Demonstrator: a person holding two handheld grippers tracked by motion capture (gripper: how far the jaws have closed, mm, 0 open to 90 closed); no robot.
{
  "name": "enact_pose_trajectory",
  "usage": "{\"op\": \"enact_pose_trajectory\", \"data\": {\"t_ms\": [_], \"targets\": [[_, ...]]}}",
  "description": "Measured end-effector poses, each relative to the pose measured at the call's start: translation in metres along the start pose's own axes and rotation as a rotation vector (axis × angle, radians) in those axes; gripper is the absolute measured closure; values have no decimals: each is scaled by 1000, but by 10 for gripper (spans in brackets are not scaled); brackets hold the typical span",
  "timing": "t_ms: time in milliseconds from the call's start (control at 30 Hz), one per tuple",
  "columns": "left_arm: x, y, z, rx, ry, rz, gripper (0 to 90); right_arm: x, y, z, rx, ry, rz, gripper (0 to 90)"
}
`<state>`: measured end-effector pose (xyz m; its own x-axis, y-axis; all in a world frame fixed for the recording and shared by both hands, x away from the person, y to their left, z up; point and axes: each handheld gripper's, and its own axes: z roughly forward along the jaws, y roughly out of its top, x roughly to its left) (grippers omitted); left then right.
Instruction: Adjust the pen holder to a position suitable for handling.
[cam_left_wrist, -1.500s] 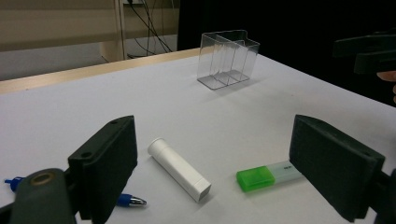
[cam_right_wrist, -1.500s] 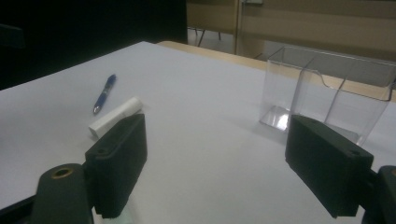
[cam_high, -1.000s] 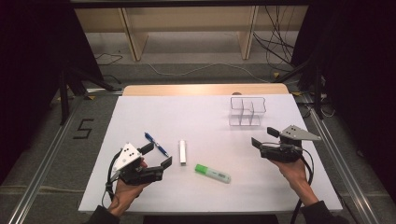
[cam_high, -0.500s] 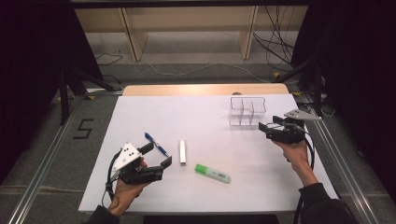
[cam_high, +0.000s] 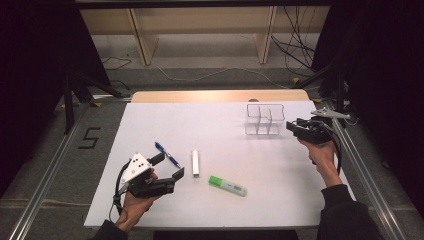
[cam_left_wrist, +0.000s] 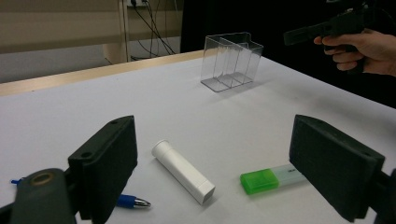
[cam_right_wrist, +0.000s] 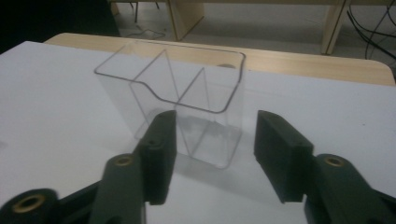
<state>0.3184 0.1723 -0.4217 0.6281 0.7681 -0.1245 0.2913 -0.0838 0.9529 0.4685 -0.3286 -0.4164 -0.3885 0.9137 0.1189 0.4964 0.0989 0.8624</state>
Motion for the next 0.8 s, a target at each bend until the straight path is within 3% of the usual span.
{"op": "enact_pose_trajectory", "data": {"t_ms": [367, 500, 800], "targets": [[0, 0, 0, 0, 1, -3, 148, -22, 8, 29, 73, -69, 18, 853], [0, 0, 0, -8, 3, -6, 148, -29, 12, 39, 90, -73, 15, 900], [0, 0, 0, -2, 0, 0, 148, -32, 19, 58, 132, -58, -7, 900]]}}
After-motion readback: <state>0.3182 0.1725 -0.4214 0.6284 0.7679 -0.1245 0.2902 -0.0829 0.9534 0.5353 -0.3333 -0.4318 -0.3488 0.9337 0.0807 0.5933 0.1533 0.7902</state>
